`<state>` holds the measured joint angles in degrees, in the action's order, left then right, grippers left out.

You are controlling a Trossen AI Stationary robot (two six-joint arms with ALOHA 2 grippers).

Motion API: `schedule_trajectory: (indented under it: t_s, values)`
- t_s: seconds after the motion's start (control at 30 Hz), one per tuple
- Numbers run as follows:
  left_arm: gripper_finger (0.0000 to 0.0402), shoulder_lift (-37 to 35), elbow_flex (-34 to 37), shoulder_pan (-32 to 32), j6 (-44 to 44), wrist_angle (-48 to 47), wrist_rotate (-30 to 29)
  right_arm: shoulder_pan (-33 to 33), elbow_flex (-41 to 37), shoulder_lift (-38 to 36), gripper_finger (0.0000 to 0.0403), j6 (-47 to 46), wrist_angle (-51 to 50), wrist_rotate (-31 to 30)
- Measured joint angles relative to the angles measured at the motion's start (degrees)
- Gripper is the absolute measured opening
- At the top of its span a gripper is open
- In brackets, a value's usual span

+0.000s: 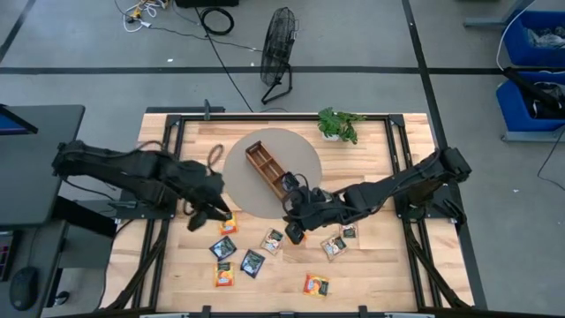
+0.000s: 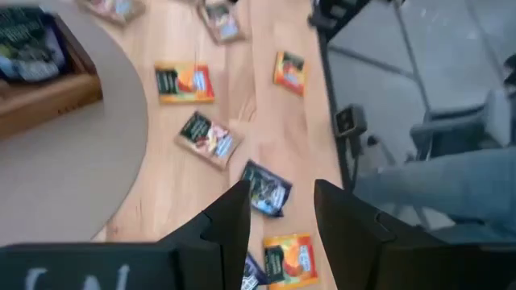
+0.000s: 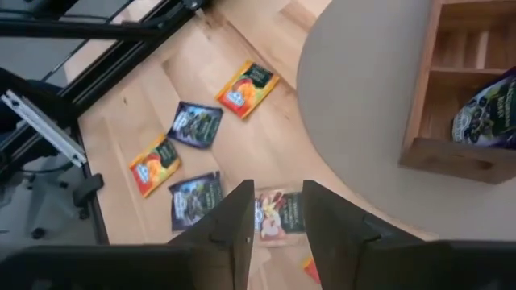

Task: Pick & Place Tea
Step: Put the purple tea bag into the right section of the wooden organizer

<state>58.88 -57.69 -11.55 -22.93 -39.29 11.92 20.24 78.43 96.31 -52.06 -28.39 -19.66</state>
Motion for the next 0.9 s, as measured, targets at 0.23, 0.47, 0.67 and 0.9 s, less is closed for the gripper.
schedule_trajectory:
  t_s: [0.23,0.47,0.67,0.9]
  values:
    - [0.0142,11.37,0.0,-0.98,0.5,3.02,0.03,4.01,0.0,-0.07,0.0114,0.07,-1.81,-5.4]
    - [0.0142,22.35,0.0,-1.85,2.51,13.1,6.54,8.42,0.0,-0.55,0.0114,0.44,-3.17,-7.94]
    - [0.0142,29.07,0.0,-1.83,0.48,20.52,12.83,11.85,0.0,-0.59,0.0114,-1.29,-3.92,-11.22]
    - [0.0142,31.77,8.99,-1.38,-2.92,23.07,13.84,12.88,0.0,-0.6,0.0114,-2.25,-4.11,-12.46]
